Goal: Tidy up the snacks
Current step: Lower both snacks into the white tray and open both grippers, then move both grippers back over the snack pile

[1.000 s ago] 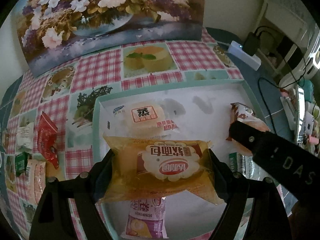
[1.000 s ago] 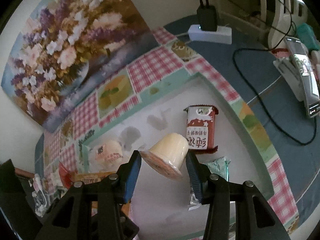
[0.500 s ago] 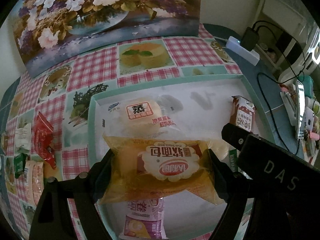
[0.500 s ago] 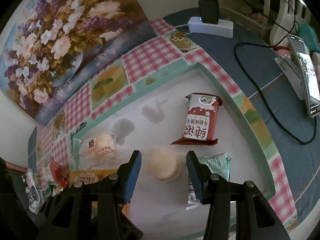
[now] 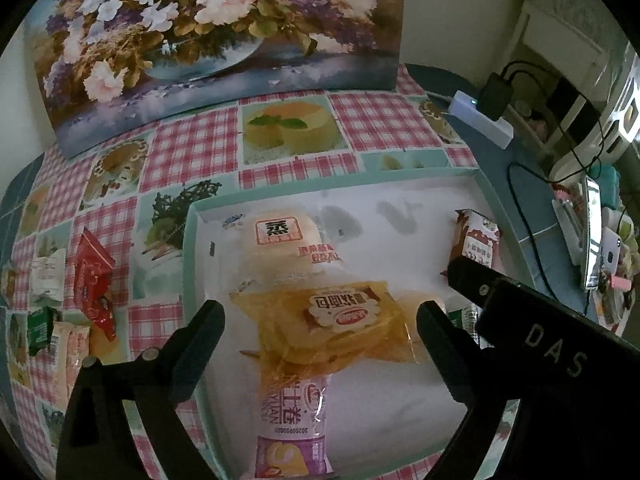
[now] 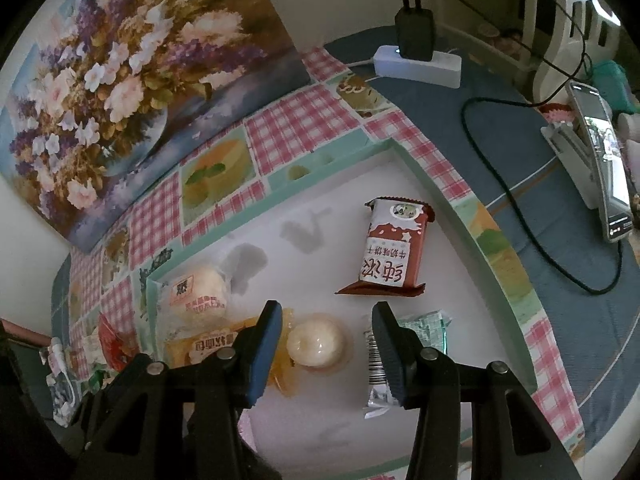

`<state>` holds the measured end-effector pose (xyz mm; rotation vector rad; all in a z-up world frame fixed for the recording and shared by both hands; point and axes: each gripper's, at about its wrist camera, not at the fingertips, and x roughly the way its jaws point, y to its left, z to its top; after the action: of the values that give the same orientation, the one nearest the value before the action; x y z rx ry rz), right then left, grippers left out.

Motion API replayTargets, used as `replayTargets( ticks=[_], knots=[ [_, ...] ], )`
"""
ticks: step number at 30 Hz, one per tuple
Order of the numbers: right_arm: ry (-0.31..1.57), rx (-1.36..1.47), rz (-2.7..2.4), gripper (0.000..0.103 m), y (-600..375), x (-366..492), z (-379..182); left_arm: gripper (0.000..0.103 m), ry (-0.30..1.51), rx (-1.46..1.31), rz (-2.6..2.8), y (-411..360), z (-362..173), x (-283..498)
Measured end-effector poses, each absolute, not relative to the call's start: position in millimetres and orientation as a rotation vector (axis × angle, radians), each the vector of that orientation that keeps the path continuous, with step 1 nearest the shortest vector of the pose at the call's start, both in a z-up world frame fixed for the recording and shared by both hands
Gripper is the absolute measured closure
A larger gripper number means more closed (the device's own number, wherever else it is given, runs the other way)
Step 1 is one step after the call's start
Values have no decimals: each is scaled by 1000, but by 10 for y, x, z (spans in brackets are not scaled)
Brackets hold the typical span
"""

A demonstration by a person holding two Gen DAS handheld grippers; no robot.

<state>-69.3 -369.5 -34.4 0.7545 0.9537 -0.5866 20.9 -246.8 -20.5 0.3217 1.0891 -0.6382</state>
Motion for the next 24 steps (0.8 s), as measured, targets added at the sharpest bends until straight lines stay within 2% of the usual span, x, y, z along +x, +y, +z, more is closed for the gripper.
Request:
replayTargets(
  ticks=[17,20,24],
  knots=[
    [918,726,-590,50,-3636,-739,-203,6,1055,150,-453,-1817,75,587],
    [924,714,-601,39,-3611,-720,-225,6,1040,138,-365,-1588,84,735],
    [922,691,-593,19,-3535,-663,-244,6,1030,95,-289,-1314,111,887]
  ],
)
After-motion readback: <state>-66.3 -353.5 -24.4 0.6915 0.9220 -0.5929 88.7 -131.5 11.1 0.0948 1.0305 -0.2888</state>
